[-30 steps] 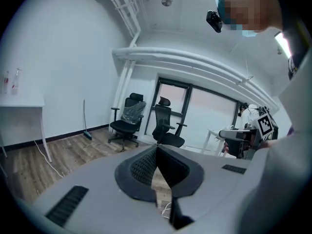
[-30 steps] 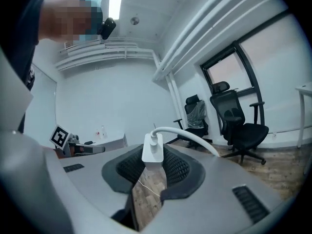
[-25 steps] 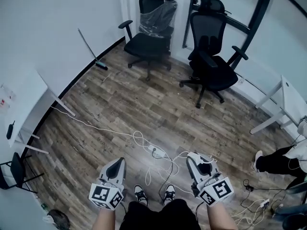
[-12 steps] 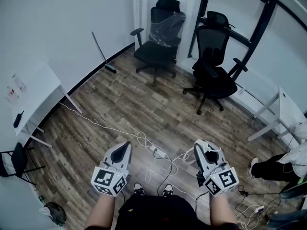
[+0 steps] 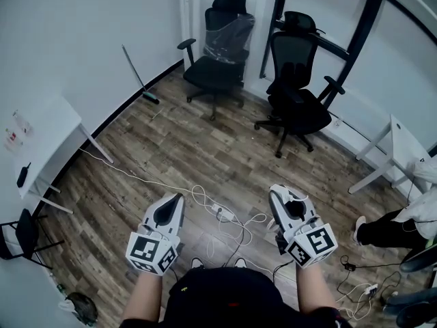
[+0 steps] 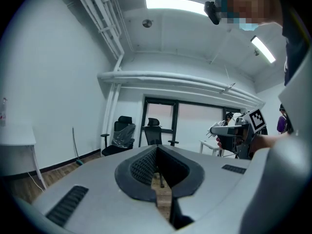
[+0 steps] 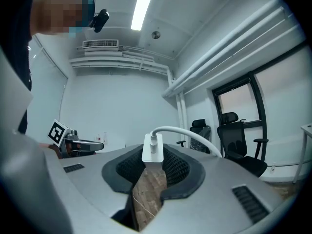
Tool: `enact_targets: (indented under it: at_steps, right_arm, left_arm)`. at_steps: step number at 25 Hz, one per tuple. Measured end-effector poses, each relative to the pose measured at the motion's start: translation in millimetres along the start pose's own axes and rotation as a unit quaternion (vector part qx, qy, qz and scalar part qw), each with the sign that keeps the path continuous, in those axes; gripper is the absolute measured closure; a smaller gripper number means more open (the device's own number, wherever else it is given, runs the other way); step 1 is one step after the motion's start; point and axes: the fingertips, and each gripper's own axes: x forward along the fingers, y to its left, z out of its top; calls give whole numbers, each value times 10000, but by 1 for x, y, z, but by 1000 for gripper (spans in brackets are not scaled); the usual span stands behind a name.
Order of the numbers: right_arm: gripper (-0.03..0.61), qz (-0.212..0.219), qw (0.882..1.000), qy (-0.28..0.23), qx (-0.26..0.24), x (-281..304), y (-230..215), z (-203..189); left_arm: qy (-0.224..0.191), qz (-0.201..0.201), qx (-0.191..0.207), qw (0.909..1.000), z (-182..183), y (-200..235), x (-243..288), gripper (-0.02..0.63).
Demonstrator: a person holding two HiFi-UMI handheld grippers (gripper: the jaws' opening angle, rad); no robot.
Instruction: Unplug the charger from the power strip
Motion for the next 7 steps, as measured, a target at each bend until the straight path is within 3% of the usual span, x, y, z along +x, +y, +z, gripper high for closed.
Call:
enact_targets:
  at_steps: [7]
  right_arm:
    - [472,-2,10000,44,-75,-3,10,-1]
  left_arm:
    - [31,-3,3,10000,-1,2,-11,595]
